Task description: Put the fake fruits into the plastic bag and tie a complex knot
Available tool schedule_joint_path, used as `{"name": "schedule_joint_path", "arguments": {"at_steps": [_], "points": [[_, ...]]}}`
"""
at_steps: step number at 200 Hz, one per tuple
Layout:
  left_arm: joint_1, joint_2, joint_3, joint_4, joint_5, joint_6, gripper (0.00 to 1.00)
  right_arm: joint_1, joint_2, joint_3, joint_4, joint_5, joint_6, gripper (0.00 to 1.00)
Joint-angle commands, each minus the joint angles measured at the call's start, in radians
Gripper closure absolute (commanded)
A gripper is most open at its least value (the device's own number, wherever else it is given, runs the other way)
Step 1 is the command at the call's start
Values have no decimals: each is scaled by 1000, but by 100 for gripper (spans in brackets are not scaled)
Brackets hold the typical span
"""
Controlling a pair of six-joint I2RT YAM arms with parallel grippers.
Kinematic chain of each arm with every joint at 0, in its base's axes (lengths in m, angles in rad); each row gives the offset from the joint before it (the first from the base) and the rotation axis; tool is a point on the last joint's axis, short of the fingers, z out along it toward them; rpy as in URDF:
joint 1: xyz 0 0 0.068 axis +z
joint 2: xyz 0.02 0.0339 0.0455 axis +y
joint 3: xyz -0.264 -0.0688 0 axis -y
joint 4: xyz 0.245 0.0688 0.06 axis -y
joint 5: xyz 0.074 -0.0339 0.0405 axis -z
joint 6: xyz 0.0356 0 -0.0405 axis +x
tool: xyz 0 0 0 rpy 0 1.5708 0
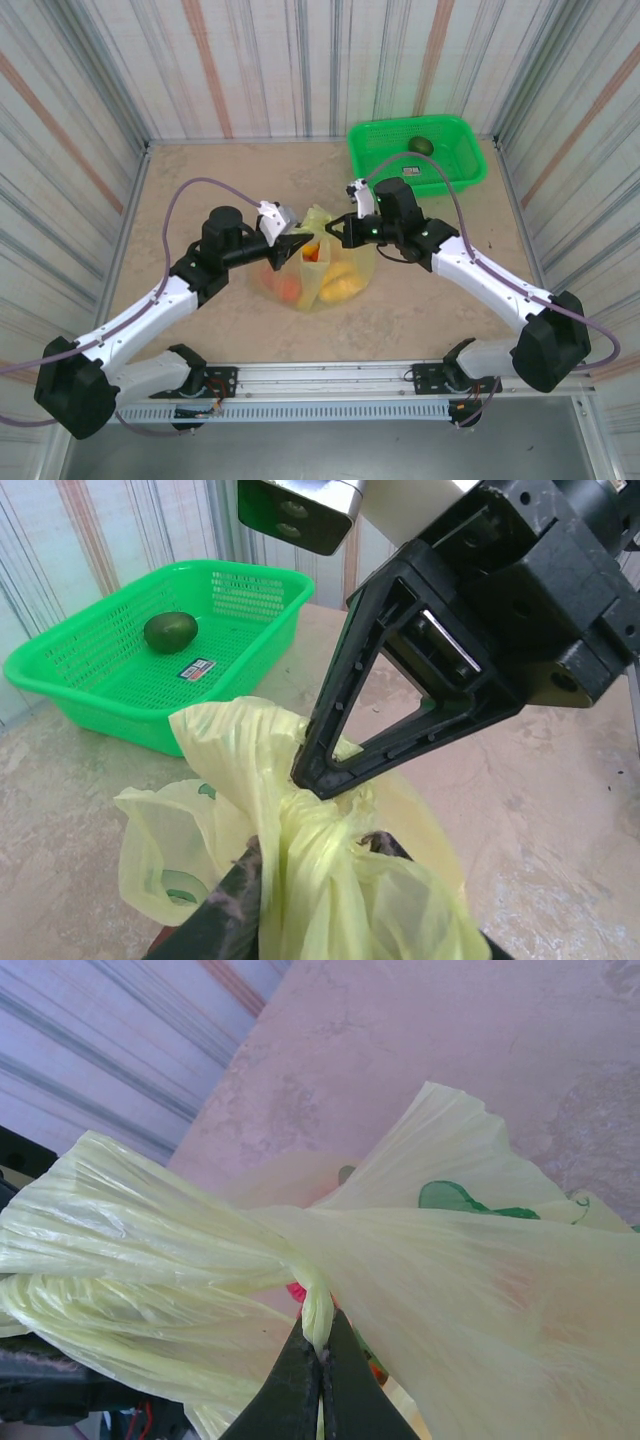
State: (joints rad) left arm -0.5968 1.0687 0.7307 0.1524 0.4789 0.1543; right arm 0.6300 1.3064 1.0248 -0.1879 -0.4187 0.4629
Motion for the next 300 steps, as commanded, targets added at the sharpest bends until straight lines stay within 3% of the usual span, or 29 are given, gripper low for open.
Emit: {"name": "schedule_joint_path", "arguments": {"at_steps": [1, 54, 115, 150, 178, 211, 239, 256, 300], "points": [[12, -16, 19, 9, 35, 16, 66, -17, -24, 40, -33, 3, 0, 100], [25, -22, 9, 45, 16, -13, 59, -15, -19, 56, -40, -23, -5, 100], [47, -3, -9, 127, 94, -77, 50, 36, -43, 25, -47, 35, -19, 100], [56, 9, -4, 128, 101, -85, 61, 68, -74, -9, -21, 59, -20, 100], [63, 13, -4, 130, 118, -85, 83, 89, -75, -52, 27, 57, -24, 100], [65, 13, 0, 122, 139, -74, 100, 92, -92, -86, 76, 31, -48, 81], [65, 14, 0, 117, 147, -65, 100, 69, -127, -75, 62, 20, -100, 64], [65, 13, -1, 115, 151, -61, 100, 30, -130, -47, 32, -2, -114, 60], [65, 14, 0, 113, 158, -59, 100, -43, -55, 52, -52, -228, -151, 48]]}}
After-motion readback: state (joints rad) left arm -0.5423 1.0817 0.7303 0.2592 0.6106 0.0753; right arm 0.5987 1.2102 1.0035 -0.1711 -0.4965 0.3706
